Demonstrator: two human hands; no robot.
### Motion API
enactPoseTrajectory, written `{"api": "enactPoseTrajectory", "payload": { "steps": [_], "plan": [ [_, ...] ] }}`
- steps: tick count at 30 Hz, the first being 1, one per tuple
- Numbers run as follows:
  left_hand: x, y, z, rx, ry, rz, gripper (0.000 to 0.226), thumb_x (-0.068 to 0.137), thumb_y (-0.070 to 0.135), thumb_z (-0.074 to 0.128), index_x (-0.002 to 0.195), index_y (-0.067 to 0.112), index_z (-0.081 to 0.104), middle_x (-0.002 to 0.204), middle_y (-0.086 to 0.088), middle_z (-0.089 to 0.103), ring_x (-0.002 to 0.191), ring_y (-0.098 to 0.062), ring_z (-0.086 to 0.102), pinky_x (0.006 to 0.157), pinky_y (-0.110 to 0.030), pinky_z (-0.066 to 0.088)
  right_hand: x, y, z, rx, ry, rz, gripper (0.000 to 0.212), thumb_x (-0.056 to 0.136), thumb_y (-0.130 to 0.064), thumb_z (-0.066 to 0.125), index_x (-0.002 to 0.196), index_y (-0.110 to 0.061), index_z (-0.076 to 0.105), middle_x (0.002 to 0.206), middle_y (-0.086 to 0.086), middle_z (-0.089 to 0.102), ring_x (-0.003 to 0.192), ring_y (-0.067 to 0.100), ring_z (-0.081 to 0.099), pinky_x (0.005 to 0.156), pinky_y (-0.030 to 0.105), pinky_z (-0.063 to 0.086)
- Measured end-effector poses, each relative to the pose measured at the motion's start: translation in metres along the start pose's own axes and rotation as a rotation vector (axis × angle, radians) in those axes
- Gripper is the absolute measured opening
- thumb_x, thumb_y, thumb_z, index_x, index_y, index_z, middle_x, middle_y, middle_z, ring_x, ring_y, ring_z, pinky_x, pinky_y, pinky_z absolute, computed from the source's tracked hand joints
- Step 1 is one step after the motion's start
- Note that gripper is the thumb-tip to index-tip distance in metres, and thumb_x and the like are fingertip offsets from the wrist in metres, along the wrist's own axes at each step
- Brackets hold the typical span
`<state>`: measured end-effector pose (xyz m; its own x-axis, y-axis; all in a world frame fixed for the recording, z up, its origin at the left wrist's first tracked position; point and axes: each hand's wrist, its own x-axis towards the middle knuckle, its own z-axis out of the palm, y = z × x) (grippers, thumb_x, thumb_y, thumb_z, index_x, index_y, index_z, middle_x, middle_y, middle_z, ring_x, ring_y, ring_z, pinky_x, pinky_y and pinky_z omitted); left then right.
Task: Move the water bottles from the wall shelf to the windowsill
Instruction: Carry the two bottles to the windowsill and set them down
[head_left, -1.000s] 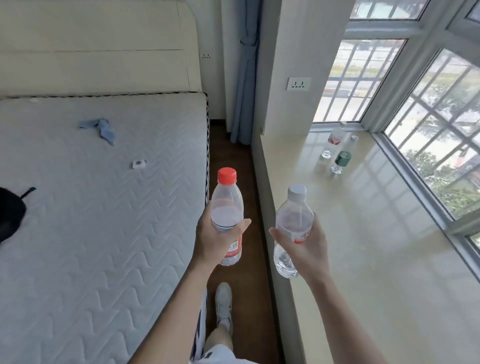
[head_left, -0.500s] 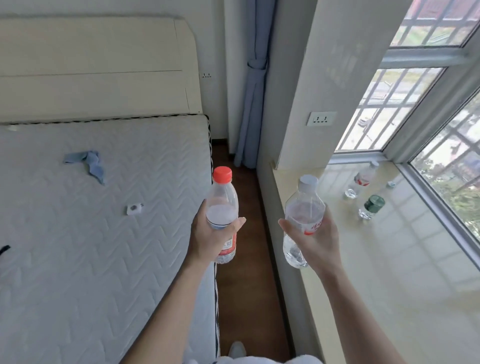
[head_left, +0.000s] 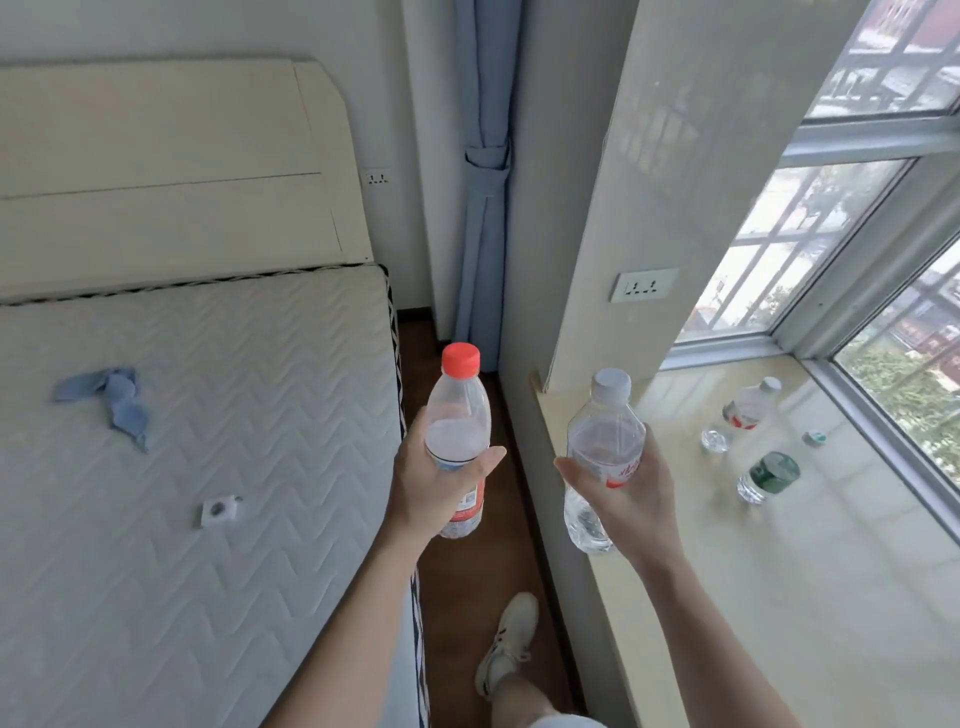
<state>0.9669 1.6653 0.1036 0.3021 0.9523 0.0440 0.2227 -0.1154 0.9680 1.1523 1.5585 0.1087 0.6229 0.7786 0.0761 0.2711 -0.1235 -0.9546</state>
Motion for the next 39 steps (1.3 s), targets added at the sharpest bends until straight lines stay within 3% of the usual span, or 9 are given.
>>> {"api": "enactPoseTrajectory", "payload": {
  "steps": [3, 8, 11, 16, 18, 25, 29, 33, 39],
  "plan": [
    [0.055, 0.004, 0.015, -0.020, -0.024, 0.013, 0.058, 0.072, 0.023, 0.086, 0.111, 0.045, 0.050, 0.103, 0.020, 0.061, 0.098, 0.011, 0.059, 0.071, -0.002, 0.045, 0.053, 0.003, 0.006, 0.025, 0.019, 0.009, 0.051, 0.066, -0.034, 0.088, 0.108, -0.028, 0.060, 0.094, -0.014, 0.070, 0.089, 0.004, 0.068, 0.077, 0.024, 0.050],
    [0.142, 0.019, 0.052, -0.035, -0.099, 0.007, 0.058, 0.056, 0.050, 0.082, 0.108, 0.046, 0.055, 0.105, 0.010, 0.065, 0.101, -0.010, 0.064, 0.078, -0.022, 0.054, 0.145, 0.003, 0.009, 0.030, 0.031, 0.008, 0.048, 0.071, -0.025, 0.090, 0.108, -0.024, 0.060, 0.094, -0.009, 0.071, 0.088, 0.006, 0.068, 0.075, 0.021, 0.051],
    [0.187, 0.036, 0.081, -0.049, -0.157, 0.041, 0.057, 0.053, 0.051, 0.082, 0.103, 0.054, 0.054, 0.104, 0.009, 0.065, 0.099, -0.008, 0.064, 0.074, -0.018, 0.053, 0.192, -0.001, 0.002, 0.032, 0.064, -0.010, 0.046, 0.072, -0.020, 0.089, 0.107, -0.019, 0.059, 0.092, -0.007, 0.070, 0.084, 0.003, 0.067, 0.069, 0.011, 0.049],
    [0.234, 0.053, 0.134, -0.107, -0.299, 0.072, 0.066, 0.060, 0.045, 0.087, 0.117, 0.038, 0.055, 0.108, 0.013, 0.067, 0.106, -0.008, 0.064, 0.086, -0.024, 0.054, 0.235, 0.007, -0.026, 0.007, 0.173, 0.026, 0.050, 0.070, -0.023, 0.090, 0.108, -0.021, 0.058, 0.093, -0.008, 0.069, 0.083, 0.003, 0.066, 0.068, 0.012, 0.050],
    [0.247, 0.058, 0.159, -0.126, -0.375, 0.077, 0.065, 0.064, 0.037, 0.090, 0.119, 0.036, 0.055, 0.108, 0.019, 0.067, 0.108, -0.006, 0.063, 0.089, -0.024, 0.053, 0.243, 0.014, -0.043, 0.000, 0.241, 0.059, 0.047, 0.070, -0.022, 0.090, 0.105, -0.022, 0.057, 0.088, -0.011, 0.068, 0.079, 0.000, 0.065, 0.066, 0.010, 0.047],
    [0.274, 0.063, 0.253, -0.097, -0.679, 0.083, 0.075, 0.058, 0.068, 0.080, 0.122, 0.038, 0.054, 0.120, 0.007, 0.064, 0.117, -0.015, 0.060, 0.102, -0.046, 0.049, 0.241, 0.046, -0.107, -0.048, 0.519, 0.227, 0.045, 0.068, -0.026, 0.089, 0.096, -0.032, 0.054, 0.083, -0.012, 0.066, 0.078, 0.002, 0.063, 0.066, 0.018, 0.046],
    [0.277, 0.066, 0.300, -0.064, -0.861, 0.062, 0.066, 0.056, 0.062, 0.079, 0.114, 0.043, 0.055, 0.116, 0.013, 0.064, 0.113, -0.007, 0.060, 0.101, -0.041, 0.050, 0.227, 0.060, -0.133, -0.019, 0.718, 0.316, 0.049, 0.062, -0.032, 0.089, 0.098, -0.031, 0.056, 0.088, -0.016, 0.066, 0.082, 0.003, 0.064, 0.067, 0.015, 0.047],
    [0.279, 0.061, 0.340, -0.061, -1.020, 0.068, 0.058, 0.056, 0.056, 0.081, 0.108, 0.044, 0.058, 0.111, 0.011, 0.066, 0.109, -0.010, 0.063, 0.097, -0.040, 0.051, 0.204, 0.078, -0.143, 0.042, 0.916, 0.389, 0.050, 0.066, -0.016, 0.092, 0.102, -0.021, 0.058, 0.085, -0.020, 0.067, 0.077, -0.001, 0.063, 0.065, 0.010, 0.045],
    [0.278, 0.030, 0.375, -0.036, -1.173, 0.021, 0.060, 0.056, 0.052, 0.081, 0.110, 0.049, 0.057, 0.113, 0.007, 0.065, 0.106, -0.013, 0.064, 0.090, -0.036, 0.055, 0.175, 0.112, -0.134, 0.107, 1.217, 0.493, 0.082, 0.054, -0.040, 0.089, 0.126, -0.036, 0.050, 0.108, -0.020, 0.065, 0.103, 0.010, 0.065, 0.085, 0.032, 0.053]
  ]
}}
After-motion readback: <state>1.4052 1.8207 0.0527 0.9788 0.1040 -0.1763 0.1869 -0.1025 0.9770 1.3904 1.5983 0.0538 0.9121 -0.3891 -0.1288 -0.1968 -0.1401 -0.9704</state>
